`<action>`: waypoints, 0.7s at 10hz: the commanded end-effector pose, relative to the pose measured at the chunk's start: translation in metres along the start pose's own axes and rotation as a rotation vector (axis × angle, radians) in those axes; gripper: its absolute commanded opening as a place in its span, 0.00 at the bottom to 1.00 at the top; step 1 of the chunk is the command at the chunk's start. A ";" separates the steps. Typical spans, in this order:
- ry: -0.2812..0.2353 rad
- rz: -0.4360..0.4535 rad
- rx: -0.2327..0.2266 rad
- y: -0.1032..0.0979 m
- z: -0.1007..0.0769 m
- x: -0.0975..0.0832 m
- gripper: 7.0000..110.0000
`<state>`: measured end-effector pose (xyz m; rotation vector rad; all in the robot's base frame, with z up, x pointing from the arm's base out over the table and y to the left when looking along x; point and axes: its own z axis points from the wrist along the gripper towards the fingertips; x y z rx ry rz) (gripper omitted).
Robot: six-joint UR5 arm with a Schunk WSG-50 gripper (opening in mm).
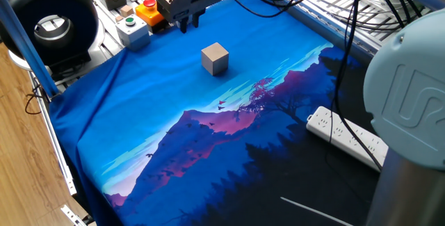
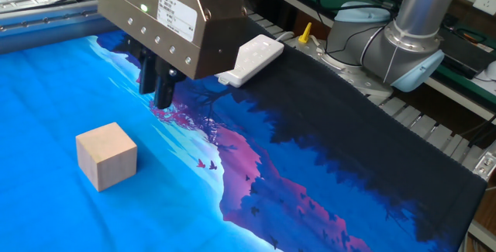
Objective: Approach and touch the side of the small block
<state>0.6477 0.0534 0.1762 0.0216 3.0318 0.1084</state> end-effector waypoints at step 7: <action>-0.020 0.012 -0.009 -0.001 0.012 -0.009 0.00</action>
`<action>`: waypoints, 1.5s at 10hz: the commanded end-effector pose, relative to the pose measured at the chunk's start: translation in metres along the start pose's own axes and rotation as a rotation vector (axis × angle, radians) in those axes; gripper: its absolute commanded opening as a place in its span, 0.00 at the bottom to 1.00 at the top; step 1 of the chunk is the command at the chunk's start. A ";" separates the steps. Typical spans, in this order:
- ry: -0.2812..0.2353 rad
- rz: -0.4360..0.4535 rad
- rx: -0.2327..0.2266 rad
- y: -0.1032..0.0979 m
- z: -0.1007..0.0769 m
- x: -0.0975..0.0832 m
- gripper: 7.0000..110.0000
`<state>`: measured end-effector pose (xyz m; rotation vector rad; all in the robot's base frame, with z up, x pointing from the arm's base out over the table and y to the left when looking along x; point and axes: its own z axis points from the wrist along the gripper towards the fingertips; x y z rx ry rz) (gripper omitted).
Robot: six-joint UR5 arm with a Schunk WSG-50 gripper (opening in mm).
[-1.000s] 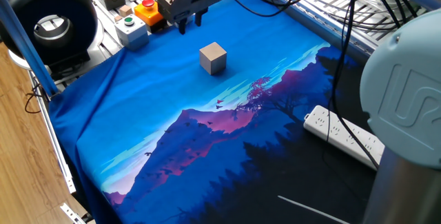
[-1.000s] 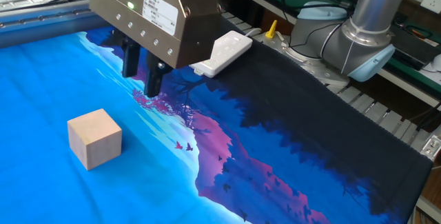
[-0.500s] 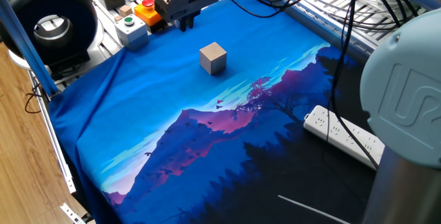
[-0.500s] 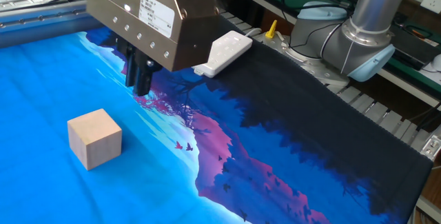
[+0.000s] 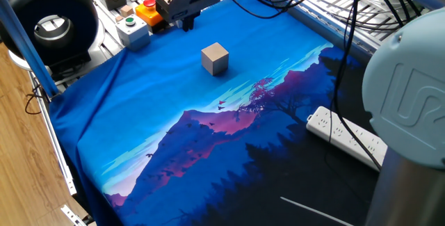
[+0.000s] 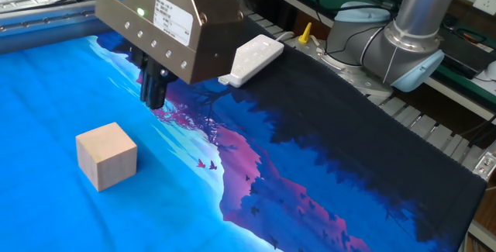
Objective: Approach and touch the side of the small block
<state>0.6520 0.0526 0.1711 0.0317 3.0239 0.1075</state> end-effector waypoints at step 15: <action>-0.058 -0.035 0.032 -0.021 0.066 0.003 0.00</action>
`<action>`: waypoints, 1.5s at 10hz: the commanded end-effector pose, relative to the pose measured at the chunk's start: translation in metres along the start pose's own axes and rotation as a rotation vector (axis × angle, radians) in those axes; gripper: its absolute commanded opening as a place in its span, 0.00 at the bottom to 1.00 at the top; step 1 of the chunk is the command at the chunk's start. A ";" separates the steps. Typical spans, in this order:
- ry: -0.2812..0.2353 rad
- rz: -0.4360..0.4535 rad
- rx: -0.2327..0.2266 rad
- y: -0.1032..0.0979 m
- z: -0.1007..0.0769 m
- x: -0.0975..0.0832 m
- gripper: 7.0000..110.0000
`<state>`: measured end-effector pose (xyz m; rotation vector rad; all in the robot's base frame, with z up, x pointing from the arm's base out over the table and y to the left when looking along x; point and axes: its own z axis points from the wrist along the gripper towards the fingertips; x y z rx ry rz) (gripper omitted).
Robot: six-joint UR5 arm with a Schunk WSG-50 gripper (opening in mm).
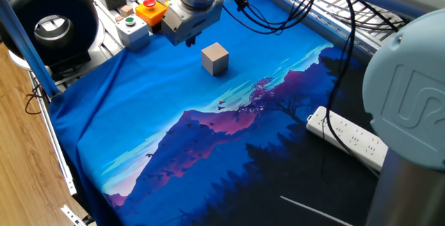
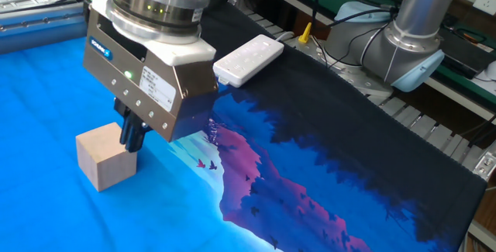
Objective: Approach and touch the side of the small block
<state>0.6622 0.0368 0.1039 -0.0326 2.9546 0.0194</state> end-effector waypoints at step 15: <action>0.162 0.132 -0.003 0.021 -0.018 0.019 0.00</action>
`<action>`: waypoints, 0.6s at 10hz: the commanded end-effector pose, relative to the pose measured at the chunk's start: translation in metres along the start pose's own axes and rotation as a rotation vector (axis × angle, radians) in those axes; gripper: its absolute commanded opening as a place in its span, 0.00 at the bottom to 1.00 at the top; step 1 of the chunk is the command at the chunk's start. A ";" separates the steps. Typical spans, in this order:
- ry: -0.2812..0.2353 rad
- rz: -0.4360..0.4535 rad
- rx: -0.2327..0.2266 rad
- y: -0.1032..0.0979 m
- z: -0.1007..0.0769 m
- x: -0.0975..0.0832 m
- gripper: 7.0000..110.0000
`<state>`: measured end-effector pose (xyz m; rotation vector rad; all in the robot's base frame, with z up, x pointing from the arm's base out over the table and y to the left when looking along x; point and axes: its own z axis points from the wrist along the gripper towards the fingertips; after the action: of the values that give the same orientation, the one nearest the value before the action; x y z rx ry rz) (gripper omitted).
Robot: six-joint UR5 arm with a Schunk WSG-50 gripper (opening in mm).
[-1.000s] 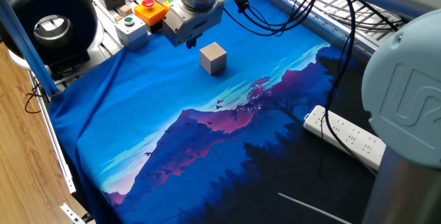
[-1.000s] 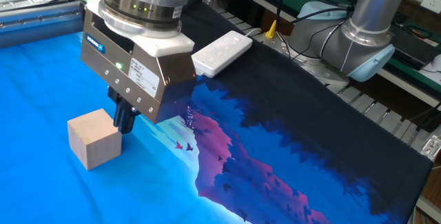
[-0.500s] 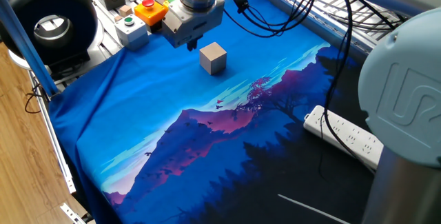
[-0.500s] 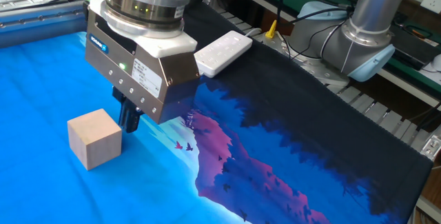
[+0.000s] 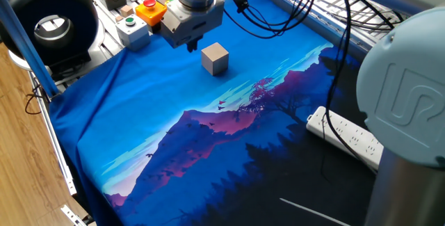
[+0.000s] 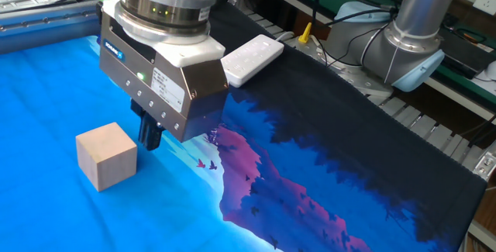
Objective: Approach and touch the side of the small block
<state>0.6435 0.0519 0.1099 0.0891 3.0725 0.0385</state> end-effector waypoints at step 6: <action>0.003 0.028 -0.057 0.015 -0.013 -0.009 0.00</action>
<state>0.6491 0.0656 0.1205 0.1216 3.0786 0.1174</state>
